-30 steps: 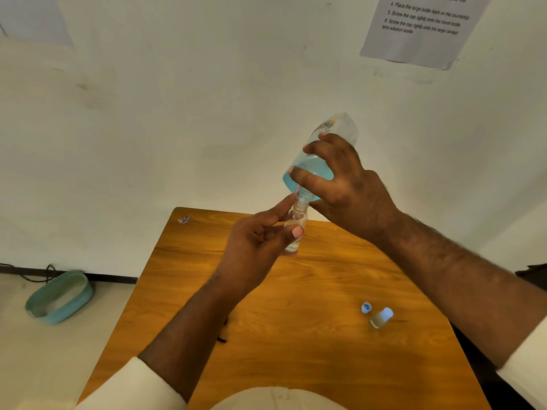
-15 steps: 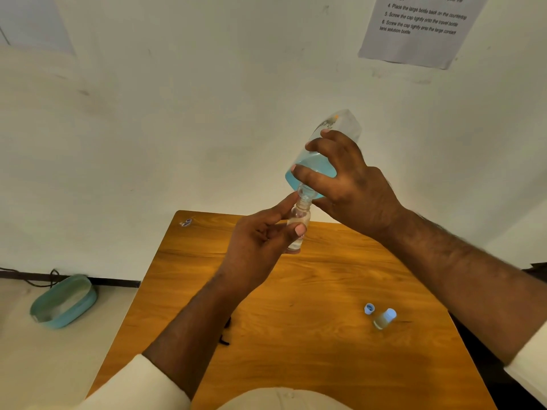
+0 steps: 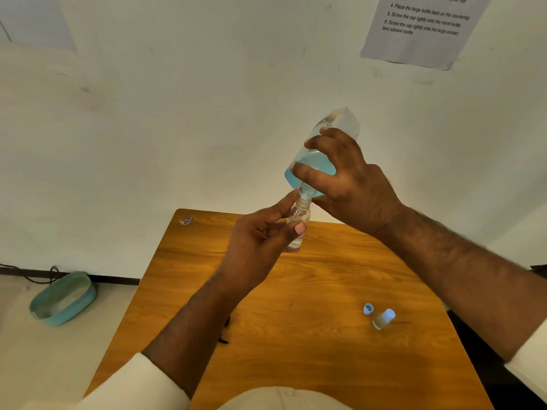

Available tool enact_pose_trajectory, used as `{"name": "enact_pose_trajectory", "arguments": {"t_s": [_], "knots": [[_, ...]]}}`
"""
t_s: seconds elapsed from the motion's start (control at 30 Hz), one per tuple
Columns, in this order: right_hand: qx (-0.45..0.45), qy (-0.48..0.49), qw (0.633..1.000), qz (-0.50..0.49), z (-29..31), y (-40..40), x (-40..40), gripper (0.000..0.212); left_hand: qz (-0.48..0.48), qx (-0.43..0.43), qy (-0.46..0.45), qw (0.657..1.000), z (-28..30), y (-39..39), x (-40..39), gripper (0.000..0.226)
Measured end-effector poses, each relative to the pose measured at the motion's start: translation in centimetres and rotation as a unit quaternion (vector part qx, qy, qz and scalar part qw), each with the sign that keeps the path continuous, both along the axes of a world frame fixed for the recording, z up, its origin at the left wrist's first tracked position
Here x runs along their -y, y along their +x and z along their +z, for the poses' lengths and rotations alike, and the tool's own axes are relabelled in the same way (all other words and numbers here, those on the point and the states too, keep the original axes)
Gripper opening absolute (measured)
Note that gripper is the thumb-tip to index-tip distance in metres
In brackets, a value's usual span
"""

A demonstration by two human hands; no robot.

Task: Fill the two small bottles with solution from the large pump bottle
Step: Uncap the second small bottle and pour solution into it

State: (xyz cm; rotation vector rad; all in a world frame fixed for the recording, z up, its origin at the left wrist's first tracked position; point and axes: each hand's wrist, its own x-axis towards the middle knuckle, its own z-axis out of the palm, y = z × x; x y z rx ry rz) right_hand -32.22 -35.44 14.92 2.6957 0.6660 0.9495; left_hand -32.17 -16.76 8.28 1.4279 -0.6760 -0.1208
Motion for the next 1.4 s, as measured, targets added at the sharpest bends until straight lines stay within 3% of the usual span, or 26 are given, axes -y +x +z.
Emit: {"name": "enact_pose_trajectory", "arguments": {"t_s": [1.4], "knots": [[0.005, -0.003, 1.000, 0.012, 0.13, 0.19, -0.33, 0.053, 0.008, 0.008, -0.004, 1.000, 0.03, 0.08, -0.32, 0.051]]}}
